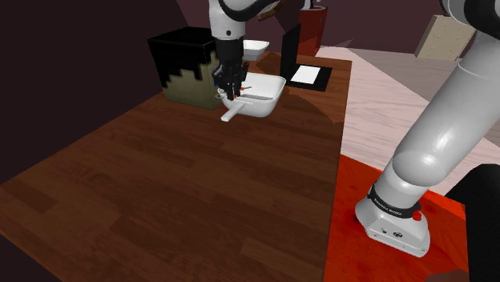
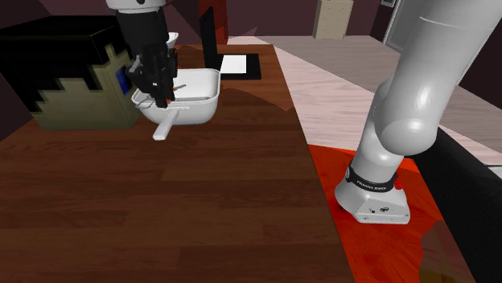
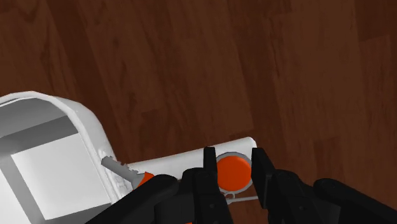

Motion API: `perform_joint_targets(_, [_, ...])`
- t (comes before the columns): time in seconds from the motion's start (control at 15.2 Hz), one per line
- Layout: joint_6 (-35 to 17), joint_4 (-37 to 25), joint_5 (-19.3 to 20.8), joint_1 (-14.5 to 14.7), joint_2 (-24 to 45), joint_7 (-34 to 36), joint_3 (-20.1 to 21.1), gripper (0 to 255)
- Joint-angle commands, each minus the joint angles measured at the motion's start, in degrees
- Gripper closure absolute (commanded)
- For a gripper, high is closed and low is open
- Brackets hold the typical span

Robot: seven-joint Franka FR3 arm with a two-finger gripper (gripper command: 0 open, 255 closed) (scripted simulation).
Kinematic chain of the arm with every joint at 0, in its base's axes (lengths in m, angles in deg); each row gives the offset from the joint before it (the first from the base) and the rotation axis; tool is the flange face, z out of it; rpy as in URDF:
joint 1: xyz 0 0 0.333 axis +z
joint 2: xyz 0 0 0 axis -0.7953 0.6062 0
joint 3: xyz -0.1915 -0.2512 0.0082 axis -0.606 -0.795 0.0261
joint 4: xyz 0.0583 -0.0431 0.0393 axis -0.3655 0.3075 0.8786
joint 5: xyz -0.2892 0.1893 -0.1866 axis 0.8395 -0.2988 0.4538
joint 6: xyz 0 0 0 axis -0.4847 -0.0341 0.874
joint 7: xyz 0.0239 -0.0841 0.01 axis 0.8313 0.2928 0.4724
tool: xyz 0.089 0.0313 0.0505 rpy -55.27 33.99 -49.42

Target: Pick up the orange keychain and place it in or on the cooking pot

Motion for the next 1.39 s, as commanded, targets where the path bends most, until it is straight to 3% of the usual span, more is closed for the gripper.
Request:
perform_joint_targets(0.0, [0.3, -0.4, 0.2, -1.3, 0.2, -2.7, -1.4, 255])
perform_joint_targets(0.66, [1.7, -7.8, 2.4, -7.4, 6.5, -14.7, -7.8, 255])
perform_joint_targets(1.32, [-5.9, -0.6, 2.6, -7.4, 6.9, -14.5, -7.8, 255])
